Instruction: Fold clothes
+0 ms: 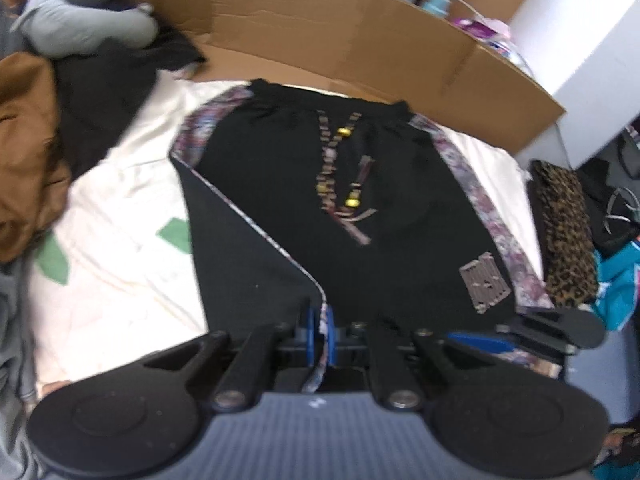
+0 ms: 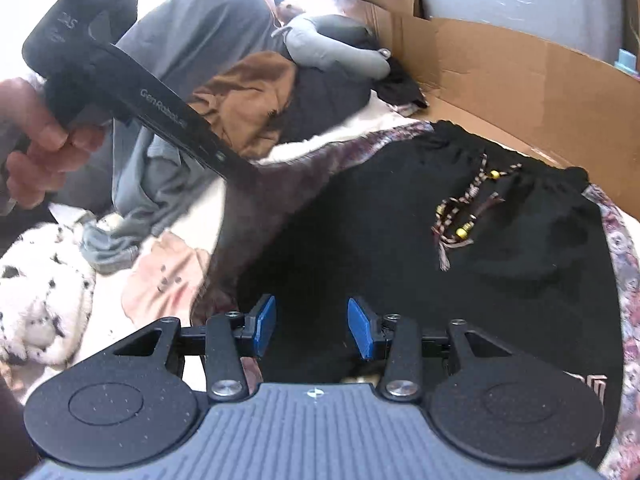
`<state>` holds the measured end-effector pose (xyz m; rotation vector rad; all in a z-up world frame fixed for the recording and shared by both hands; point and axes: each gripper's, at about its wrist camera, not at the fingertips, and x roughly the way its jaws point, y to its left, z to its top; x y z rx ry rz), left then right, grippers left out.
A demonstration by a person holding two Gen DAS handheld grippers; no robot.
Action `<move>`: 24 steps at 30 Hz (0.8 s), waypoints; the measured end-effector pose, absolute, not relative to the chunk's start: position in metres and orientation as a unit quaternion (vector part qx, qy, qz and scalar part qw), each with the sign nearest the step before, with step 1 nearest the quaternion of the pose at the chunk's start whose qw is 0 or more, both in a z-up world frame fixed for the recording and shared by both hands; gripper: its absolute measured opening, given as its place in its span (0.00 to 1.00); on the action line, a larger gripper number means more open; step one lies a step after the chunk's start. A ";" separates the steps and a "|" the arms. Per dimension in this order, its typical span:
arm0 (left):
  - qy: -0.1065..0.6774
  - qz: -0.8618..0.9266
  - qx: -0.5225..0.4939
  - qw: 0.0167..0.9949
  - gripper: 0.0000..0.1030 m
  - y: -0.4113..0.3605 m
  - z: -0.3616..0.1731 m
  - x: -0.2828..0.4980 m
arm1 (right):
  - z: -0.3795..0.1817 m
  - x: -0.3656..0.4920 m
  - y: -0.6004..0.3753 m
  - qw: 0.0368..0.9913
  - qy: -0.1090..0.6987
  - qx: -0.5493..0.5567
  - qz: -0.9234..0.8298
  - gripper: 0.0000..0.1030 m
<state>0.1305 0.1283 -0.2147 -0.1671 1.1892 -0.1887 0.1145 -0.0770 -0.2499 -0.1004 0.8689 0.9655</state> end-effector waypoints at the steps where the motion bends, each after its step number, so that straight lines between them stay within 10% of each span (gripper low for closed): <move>1: 0.560 -0.094 -0.078 0.820 0.07 0.122 -0.214 0.133 | -0.249 0.118 -0.074 0.795 0.402 -0.042 0.452 0.46; 24: 0.558 -0.187 -0.126 0.798 0.06 0.042 -0.225 0.163 | -0.248 0.161 -0.085 0.841 0.408 0.047 0.352 0.45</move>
